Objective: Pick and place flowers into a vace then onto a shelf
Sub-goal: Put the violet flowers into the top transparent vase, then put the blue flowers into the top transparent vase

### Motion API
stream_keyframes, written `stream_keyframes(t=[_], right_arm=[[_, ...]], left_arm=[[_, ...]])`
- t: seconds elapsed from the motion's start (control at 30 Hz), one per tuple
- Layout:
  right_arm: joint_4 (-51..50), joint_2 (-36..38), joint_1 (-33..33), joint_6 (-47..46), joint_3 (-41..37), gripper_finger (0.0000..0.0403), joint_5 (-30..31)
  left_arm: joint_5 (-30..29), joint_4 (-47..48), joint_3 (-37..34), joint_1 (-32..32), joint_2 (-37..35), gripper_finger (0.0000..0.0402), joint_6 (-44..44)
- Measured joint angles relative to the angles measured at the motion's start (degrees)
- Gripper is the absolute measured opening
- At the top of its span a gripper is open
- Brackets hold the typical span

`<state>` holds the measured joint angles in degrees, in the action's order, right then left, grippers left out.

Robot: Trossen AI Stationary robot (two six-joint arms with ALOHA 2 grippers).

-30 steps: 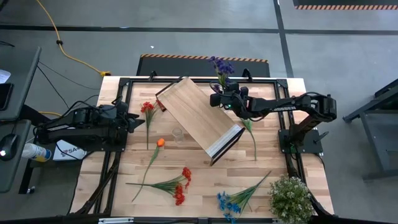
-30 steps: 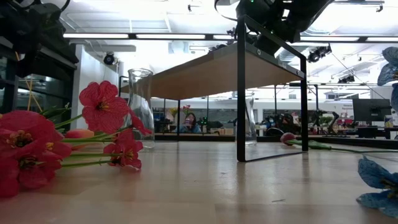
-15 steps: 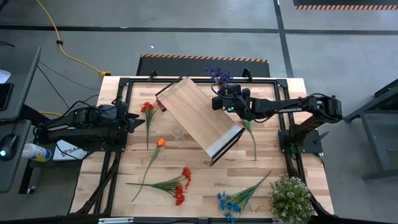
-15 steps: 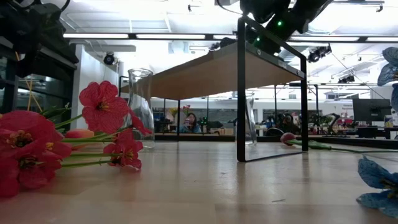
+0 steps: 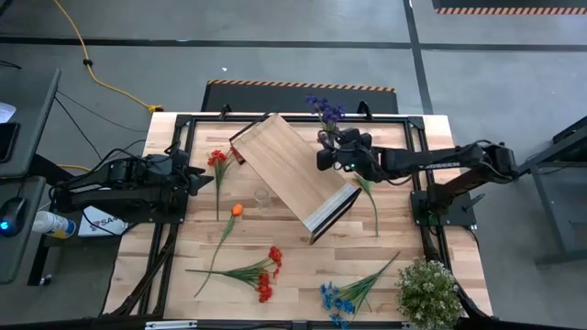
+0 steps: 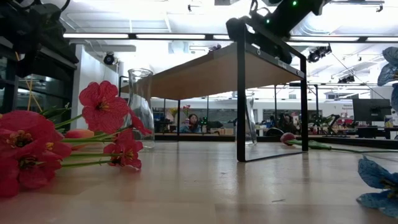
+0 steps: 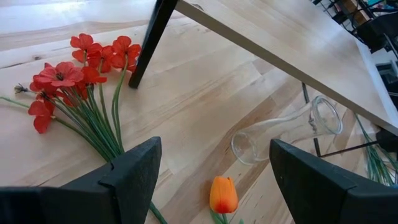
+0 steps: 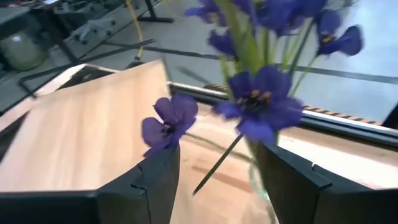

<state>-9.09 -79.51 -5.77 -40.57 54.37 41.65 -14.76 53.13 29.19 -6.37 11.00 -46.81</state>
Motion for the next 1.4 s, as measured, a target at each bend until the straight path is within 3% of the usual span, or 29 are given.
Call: stream_keyframes(t=[1.0, 1.4], right_arm=[[-10.24, 18.00, 16.68, 0.72, 0.00, 0.0207, 1.56], [-10.42, 20.28, 17.46, 3.01, 0.00, 0.0209, -4.63]], left_arm=[[0.22, 0.01, 0.00, 0.02, 0.00, 0.0333, 0.00], [0.20, -0.03, 0.00, 0.01, 0.00, 0.0333, 0.00]])
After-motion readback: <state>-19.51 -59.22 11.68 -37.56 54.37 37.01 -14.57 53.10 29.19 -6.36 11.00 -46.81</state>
